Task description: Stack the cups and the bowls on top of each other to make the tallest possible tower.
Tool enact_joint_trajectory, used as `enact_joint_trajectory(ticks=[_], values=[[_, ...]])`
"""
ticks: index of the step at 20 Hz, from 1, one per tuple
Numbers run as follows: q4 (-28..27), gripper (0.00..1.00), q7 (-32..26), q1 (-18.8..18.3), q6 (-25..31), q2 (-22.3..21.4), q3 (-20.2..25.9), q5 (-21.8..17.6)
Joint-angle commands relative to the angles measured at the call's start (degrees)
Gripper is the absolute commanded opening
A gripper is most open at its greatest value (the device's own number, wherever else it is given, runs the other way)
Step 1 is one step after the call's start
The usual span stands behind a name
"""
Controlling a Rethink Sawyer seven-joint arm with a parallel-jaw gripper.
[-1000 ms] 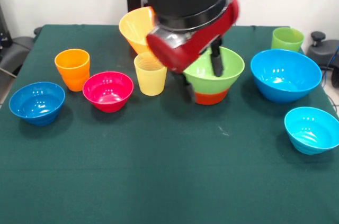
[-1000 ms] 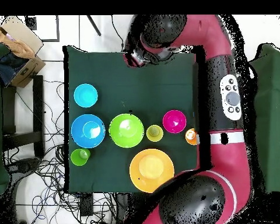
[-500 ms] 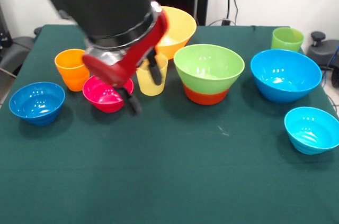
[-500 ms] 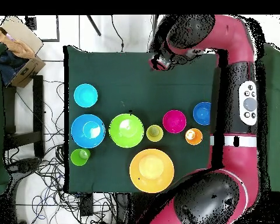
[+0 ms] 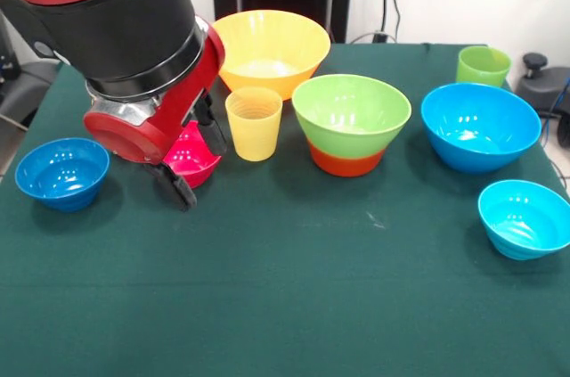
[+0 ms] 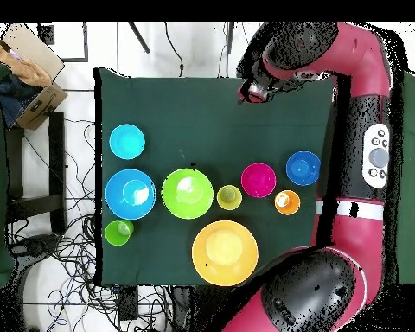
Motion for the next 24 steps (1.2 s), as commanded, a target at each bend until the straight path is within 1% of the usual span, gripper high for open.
enact_joint_trajectory(ticks=[1, 3, 6, 8, 10, 12, 13, 14, 19, 20, 24], values=[[3.86, 1.0, -10.45, -0.03, -1.15, -0.68, -3.68, -1.98], [6.04, 1.0, -9.19, -0.12, -2.76, -1.36, -4.13, -1.75], [6.16, 1.0, -10.85, -0.15, -2.22, -1.54, -4.37, -2.45], [5.02, 1.0, -13.3, 0.54, -0.37, -1.27, -4.62, -3.91], [3.08, 1.0, -16.97, 1.65, 2.81, -1.1, -5.2, -6.41], [1.85, 1.0, -20.95, 1.98, 5.58, -1.49, -5.64, -8.45], [1.68, 1.0, -21.71, 1.86, 5.96, -1.64, -5.72, -8.8], [2.11, 1.0, -23.13, 1.5, 5.89, -1.95, -5.94, -9.32], [4.12, 1.0, -26.38, 0.55, 4.87, -2.85, -6.77, -10.91], [4.99, 1.0, -26.5, 0.38, 4.65, -3.31, -6.91, -10.69], [6.2, 1.0, -27.92, 1.05, 5.46, -4.37, -8.31, -11.83]])
